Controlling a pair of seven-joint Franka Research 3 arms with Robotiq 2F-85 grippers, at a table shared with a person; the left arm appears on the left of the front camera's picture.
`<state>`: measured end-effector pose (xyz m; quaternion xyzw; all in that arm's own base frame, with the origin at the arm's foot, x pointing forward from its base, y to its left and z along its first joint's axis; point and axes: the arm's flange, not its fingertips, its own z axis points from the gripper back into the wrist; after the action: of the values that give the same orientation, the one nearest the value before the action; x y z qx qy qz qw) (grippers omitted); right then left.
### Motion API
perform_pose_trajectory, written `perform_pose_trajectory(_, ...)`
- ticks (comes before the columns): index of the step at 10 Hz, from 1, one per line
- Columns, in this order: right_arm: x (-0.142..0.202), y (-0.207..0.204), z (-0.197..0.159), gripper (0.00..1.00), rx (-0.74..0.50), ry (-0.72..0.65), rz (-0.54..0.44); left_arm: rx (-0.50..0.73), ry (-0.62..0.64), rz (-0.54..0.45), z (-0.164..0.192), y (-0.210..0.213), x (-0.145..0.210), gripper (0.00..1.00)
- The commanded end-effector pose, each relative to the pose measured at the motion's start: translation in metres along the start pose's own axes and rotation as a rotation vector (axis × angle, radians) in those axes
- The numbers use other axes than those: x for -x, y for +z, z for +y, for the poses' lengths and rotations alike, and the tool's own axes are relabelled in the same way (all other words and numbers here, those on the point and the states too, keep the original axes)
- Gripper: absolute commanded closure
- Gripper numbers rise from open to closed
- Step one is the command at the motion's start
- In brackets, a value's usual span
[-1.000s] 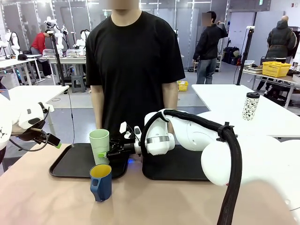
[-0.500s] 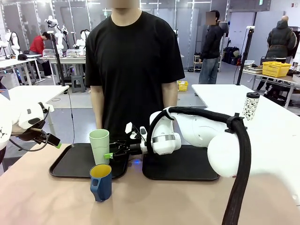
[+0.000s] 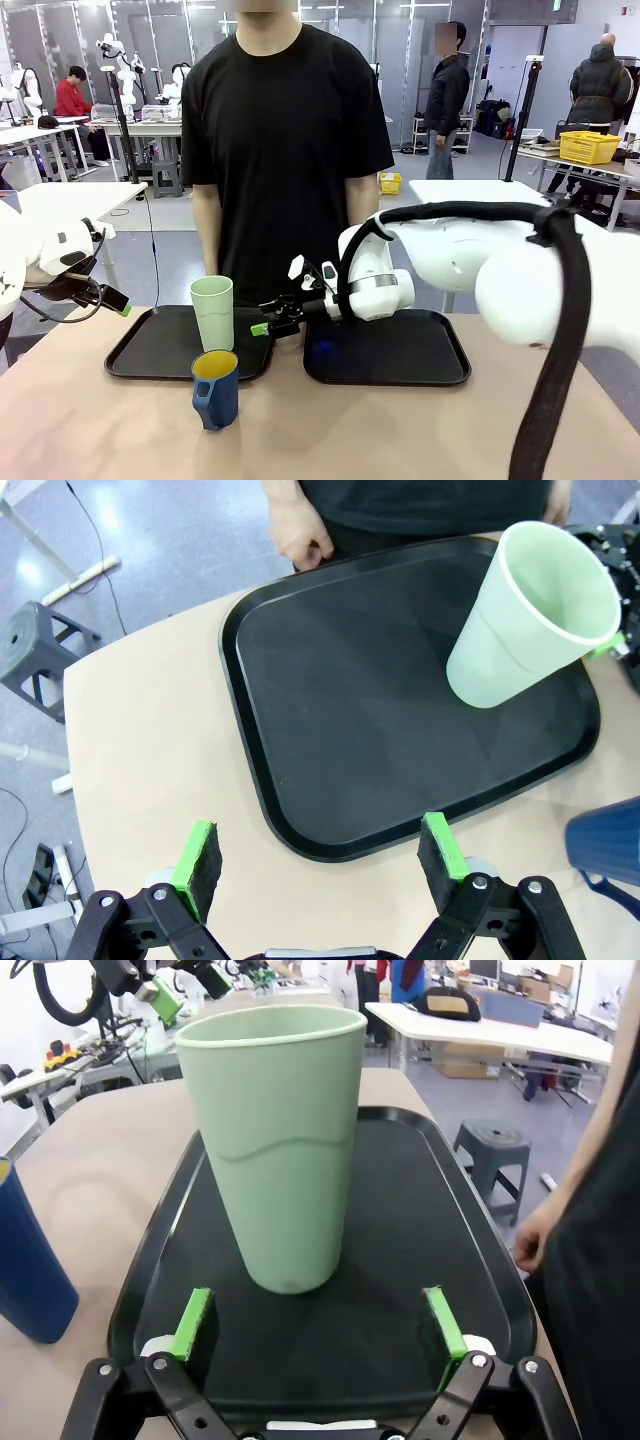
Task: Sort and store the cups by type.
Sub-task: Place the picked Reusable plastic cup into the Flat Tray indicated by the person, then pick up the Handle plastic cup and place it into the empty Flat Tray.
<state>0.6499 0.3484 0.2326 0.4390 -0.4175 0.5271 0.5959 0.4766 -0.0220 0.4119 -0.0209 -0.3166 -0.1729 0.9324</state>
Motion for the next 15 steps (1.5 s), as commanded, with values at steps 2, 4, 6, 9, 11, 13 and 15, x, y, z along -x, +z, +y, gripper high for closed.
perform_pose_trajectory(2, -0.008, 0.044, 0.033, 0.0, 0.072, -0.051, 0.058, 0.002, 0.001, -0.005, 0.0, 0.002, 0.0, 0.0)
perform_pose_trajectory(4, -0.004, 0.012, 0.006, 0.0, 0.019, -0.006, 0.021, 0.002, 0.001, -0.005, 0.0, 0.002, 0.0, 0.0)
perform_pose_trajectory(6, -0.004, 0.012, 0.006, 0.0, 0.019, -0.006, 0.021, 0.002, 0.001, -0.005, 0.0, 0.002, 0.0, 0.0)
perform_pose_trajectory(9, -0.004, 0.012, 0.006, 0.0, 0.019, -0.006, 0.021, 0.002, 0.001, -0.005, 0.0, 0.002, 0.0, 0.0)
perform_pose_trajectory(11, -0.004, 0.012, 0.006, 0.0, 0.019, -0.006, 0.021, 0.002, 0.001, -0.005, 0.0, 0.002, 0.0, 0.0)
perform_pose_trajectory(13, -0.018, 0.04, 0.029, 0.0, 0.074, 0.019, 0.118, 0.002, 0.001, -0.005, 0.0, 0.002, 0.0, 0.0)
perform_pose_trajectory(15, -0.039, 0.096, 0.061, 0.0, 0.134, 0.028, 0.252, 0.002, 0.001, -0.005, 0.0, 0.002, 0.0, 0.0)
